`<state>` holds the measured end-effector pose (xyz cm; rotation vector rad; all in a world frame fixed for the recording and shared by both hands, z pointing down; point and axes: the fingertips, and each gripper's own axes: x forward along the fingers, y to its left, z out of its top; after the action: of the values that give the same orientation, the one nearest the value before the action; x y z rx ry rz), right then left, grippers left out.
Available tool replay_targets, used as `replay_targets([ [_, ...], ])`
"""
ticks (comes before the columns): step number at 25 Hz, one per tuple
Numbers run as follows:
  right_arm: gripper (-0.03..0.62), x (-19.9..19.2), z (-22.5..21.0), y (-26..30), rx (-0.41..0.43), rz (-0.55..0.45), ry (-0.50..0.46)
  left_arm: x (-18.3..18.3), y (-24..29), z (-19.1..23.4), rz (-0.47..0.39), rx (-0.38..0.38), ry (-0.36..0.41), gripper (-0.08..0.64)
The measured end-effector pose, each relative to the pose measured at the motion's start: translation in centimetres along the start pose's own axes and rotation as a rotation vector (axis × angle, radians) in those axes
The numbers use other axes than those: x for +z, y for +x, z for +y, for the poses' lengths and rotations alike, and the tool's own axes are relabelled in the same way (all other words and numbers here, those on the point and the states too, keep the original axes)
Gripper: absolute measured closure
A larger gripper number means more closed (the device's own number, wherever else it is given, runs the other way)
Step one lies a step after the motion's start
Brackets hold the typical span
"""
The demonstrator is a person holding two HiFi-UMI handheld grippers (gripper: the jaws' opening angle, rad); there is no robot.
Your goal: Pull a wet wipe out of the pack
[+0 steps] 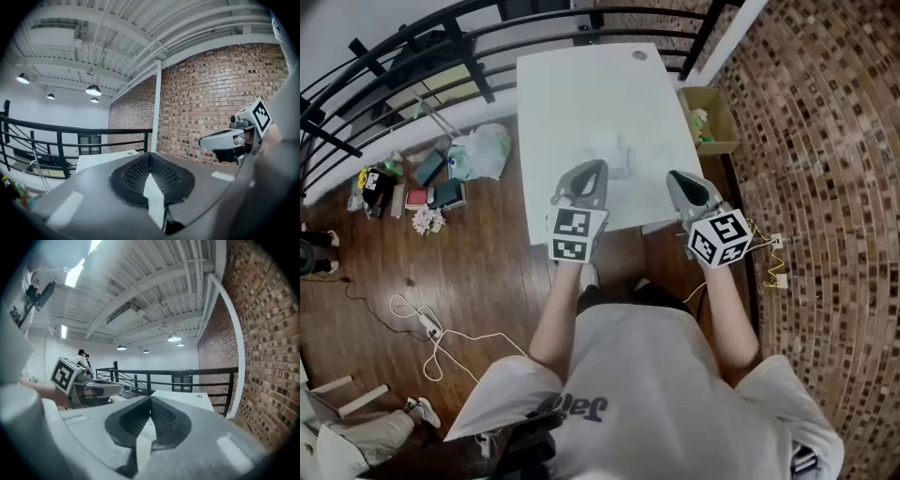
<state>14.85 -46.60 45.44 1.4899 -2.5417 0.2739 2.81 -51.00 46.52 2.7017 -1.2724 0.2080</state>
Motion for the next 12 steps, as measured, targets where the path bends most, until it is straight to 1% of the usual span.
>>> replay_targets([
  [2, 0.6, -1.0, 2.5, -1.2, 0.026, -0.028, 0.052, 1.0, -1.1, -1.6, -0.023, 0.012, 0.027, 0.543],
  [4, 0.6, -2.2, 4.0, -3.9, 0.025, -0.031, 0.066, 1.5, -2.5, -4.8, -0.043, 0.02, 0.039, 0.543],
  [6, 0.6, -2.0, 4.5, -7.2, 0.026, -0.061, 0.048, 2.1, -4.0, -8.2, -0.076, 0.033, 0.045, 0.543],
  [8, 0.6, -1.0, 5.1, -10.2, 0.045, -0.122, 0.022, 2.6, -5.8, -11.1, -0.11, 0.067, 0.059, 0.543],
  [10, 0.6, -0.9, 5.9, -14.1, 0.066, -0.17, 0.003, 2.1, -8.2, -14.3, -0.129, 0.112, 0.054, 0.543],
  [12, 0.6, -1.6, 5.9, -18.5, 0.061, -0.189, 0.011, 0.9, -10.3, -18.3, -0.128, 0.147, 0.031, 0.543],
])
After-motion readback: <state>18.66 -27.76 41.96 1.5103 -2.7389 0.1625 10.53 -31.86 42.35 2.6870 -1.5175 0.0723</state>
